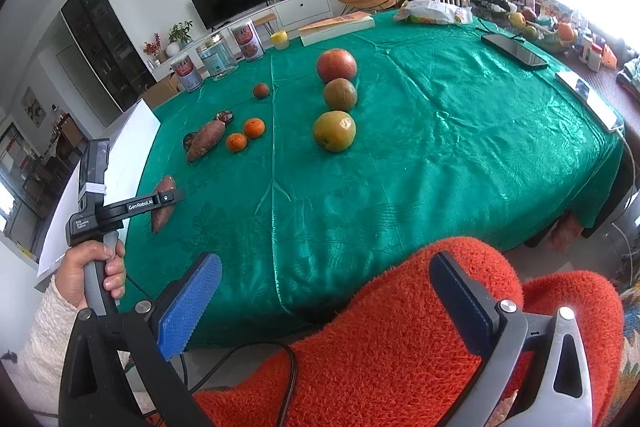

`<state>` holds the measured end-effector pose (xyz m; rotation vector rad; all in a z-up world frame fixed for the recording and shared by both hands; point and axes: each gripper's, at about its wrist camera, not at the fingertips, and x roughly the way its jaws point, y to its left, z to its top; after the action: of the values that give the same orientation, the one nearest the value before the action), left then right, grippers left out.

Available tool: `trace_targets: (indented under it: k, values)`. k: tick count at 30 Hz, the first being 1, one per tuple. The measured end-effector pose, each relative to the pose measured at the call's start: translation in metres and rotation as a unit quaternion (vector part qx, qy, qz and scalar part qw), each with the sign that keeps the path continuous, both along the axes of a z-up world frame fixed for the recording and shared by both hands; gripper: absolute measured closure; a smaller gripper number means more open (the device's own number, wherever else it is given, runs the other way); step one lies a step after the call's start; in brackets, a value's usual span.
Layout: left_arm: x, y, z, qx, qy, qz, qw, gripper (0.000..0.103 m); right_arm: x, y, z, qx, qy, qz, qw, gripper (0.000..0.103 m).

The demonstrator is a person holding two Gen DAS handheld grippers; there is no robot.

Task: Organize fruits
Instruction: 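Lift the sweet potato with the left tool while the right tool grasps a small orange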

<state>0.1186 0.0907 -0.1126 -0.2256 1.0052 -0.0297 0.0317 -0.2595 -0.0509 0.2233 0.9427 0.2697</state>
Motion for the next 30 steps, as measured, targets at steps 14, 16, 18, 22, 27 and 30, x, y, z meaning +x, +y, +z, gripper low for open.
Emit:
trace_targets:
  k: [14, 16, 18, 22, 27, 30]
  values:
    - [-0.028, -0.001, 0.016, -0.021, -0.026, -0.003, 0.9995, 0.063, 0.181, 0.090, 0.001, 0.017, 0.075, 0.140, 0.987, 0.054]
    - [-0.032, -0.001, 0.018, -0.023, -0.027, -0.002, 0.9994, 0.063, 0.206, 0.119, -0.015, 0.017, 0.100, 0.150, 0.983, 0.054]
    - [-0.035, 0.000, 0.020, -0.025, -0.029, 0.000, 0.9993, 0.063, 0.231, 0.140, -0.033, 0.021, 0.130, 0.144, 0.981, 0.054]
    - [-0.041, 0.003, 0.025, -0.027, -0.033, 0.003, 0.9991, 0.063, 0.267, 0.164, -0.061, 0.023, 0.180, 0.119, 0.976, 0.056]
    - [-0.042, 0.004, 0.025, -0.027, -0.036, 0.003, 0.9990, 0.063, 0.285, 0.183, -0.075, -0.025, 0.188, 0.111, 0.976, 0.059]
    - [-0.039, 0.003, 0.023, -0.028, -0.033, 0.001, 0.9991, 0.063, 0.287, 0.187, -0.082, -0.035, 0.196, 0.108, 0.974, 0.069]
